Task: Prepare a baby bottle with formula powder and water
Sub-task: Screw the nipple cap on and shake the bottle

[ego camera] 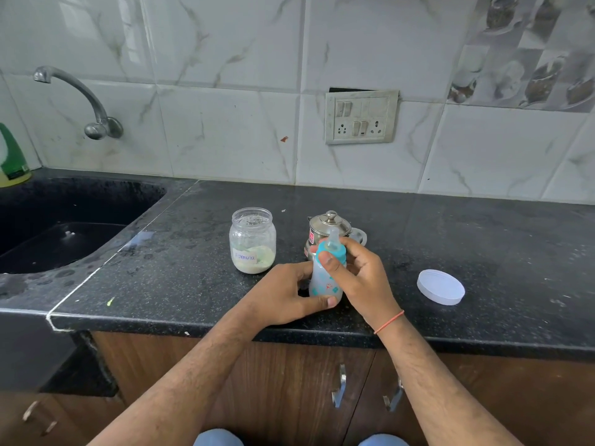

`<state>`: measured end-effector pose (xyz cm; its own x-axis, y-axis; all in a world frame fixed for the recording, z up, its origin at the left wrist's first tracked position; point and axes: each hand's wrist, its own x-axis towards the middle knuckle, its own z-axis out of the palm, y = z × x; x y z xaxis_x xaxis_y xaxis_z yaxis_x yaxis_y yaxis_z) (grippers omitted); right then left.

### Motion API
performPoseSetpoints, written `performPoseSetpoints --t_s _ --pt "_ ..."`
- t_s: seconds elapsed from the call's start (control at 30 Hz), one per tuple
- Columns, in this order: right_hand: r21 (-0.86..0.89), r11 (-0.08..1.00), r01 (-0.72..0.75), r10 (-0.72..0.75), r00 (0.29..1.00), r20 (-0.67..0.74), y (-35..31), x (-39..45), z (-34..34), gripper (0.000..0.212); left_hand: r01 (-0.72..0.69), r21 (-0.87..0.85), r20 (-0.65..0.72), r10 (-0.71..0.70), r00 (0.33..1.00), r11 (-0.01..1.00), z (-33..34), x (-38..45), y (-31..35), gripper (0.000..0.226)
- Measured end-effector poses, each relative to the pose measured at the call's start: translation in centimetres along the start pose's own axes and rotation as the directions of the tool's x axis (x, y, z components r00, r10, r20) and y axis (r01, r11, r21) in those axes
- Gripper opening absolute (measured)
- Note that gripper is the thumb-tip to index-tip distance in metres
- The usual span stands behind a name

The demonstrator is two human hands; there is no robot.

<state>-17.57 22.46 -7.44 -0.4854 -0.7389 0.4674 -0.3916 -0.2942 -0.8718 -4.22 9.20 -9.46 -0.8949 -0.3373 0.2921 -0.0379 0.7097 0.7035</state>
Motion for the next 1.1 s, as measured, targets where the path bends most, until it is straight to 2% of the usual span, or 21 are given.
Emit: performPoseSetpoints --t_s 0.1,0.17,0.27,0.4,0.47,0.73,0.9,1.03,1.1 --pt "0.061 0.997 -0.040 0.033 0.993 0.115 0.0 0.2 -0.2 0.038 0.008 -0.016 0.005 -0.008 1.000 1.000 -0.2 0.1 0.0 0.020" --pt "0.048 0.998 -0.035 0.029 0.992 0.120 0.1 0.2 -0.3 0.038 0.013 -0.010 0.004 -0.013 1.000 1.000 -0.1 0.0 0.0 0.020" --pt "-0.007 1.000 0.017 -0.016 0.999 0.051 0.2 0.1 -0.1 0.040 0.006 0.021 -0.014 -0.005 1.000 1.000 0.2 0.0 -0.1 0.023" --pt "-0.168 0.982 0.084 -0.099 0.992 -0.082 0.1 -0.1 0.6 0.034 -0.008 0.059 -0.045 0.011 0.999 0.998 0.3 -0.1 0.0 0.022" --pt "-0.193 0.977 0.087 -0.108 0.989 -0.101 0.0 -0.2 0.7 0.034 -0.006 0.058 -0.041 0.008 0.999 0.998 0.2 -0.2 0.1 0.022" --pt "0.057 0.997 -0.048 0.044 0.997 0.069 0.1 0.0 0.1 0.040 0.040 -0.011 -0.004 -0.040 0.999 0.999 -0.1 0.0 0.0 0.024" --pt "-0.083 0.995 0.046 -0.048 0.998 -0.028 -0.2 -0.3 0.3 0.035 0.025 0.047 -0.046 -0.023 0.999 0.999 0.3 -0.3 0.2 0.023" --pt "-0.239 0.964 0.120 -0.151 0.982 -0.117 -0.6 -0.6 0.9 0.021 0.007 0.083 -0.059 -0.003 0.998 0.997 0.1 -0.3 0.5 0.025" --pt "-0.318 0.940 0.124 -0.173 0.976 -0.131 -0.7 -0.7 1.0 0.026 0.005 0.069 -0.026 -0.003 1.000 0.998 -0.1 -0.2 0.7 0.026"
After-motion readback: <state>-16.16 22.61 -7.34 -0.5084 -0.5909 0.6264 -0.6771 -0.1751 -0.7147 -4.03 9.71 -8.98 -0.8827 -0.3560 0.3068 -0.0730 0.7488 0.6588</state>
